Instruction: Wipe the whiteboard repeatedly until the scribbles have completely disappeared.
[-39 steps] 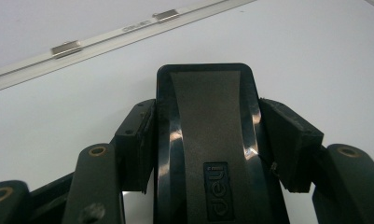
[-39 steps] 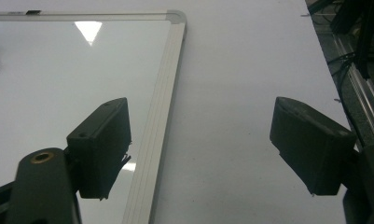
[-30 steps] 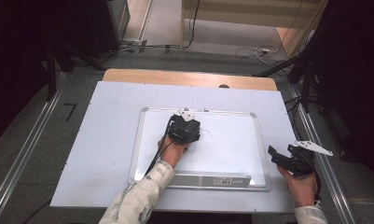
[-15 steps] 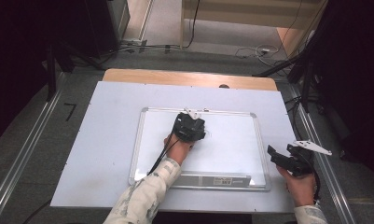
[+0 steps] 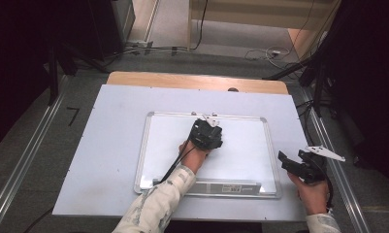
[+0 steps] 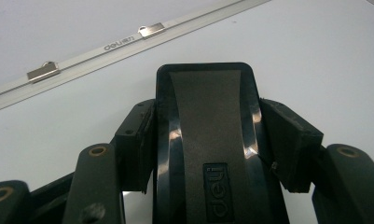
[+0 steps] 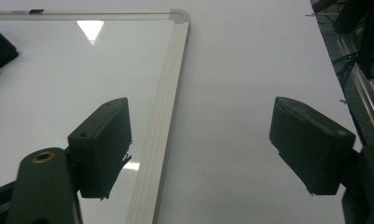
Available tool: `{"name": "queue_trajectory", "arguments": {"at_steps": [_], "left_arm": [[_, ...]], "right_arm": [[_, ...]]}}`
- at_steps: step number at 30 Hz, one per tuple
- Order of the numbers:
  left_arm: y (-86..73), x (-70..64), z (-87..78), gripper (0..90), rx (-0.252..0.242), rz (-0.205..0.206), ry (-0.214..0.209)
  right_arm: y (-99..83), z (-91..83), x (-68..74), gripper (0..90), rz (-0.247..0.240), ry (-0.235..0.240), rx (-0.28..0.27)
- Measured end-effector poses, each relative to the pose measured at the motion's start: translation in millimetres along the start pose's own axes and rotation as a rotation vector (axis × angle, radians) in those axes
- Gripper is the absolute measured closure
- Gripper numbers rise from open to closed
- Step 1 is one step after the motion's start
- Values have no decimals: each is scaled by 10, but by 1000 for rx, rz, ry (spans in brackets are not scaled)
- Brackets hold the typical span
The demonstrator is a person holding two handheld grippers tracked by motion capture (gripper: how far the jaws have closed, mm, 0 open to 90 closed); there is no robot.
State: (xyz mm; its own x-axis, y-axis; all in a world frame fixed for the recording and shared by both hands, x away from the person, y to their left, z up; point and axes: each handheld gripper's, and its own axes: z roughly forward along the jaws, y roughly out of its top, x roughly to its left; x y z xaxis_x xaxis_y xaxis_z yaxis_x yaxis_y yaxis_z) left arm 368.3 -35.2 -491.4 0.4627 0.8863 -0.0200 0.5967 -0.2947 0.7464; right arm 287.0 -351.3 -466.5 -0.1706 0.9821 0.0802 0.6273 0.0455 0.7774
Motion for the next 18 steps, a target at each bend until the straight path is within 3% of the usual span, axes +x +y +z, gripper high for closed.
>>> {"name": "queue_trajectory", "arguments": {"at_steps": [9,18], "left_arm": [[17,-132,18,403,5,32,-26],[-8,-63,-16,403,10,30,-40]], "right_arm": [[0,1,1,196,0,0,2],[-1,-1,-6,196,3,0,3]]}}
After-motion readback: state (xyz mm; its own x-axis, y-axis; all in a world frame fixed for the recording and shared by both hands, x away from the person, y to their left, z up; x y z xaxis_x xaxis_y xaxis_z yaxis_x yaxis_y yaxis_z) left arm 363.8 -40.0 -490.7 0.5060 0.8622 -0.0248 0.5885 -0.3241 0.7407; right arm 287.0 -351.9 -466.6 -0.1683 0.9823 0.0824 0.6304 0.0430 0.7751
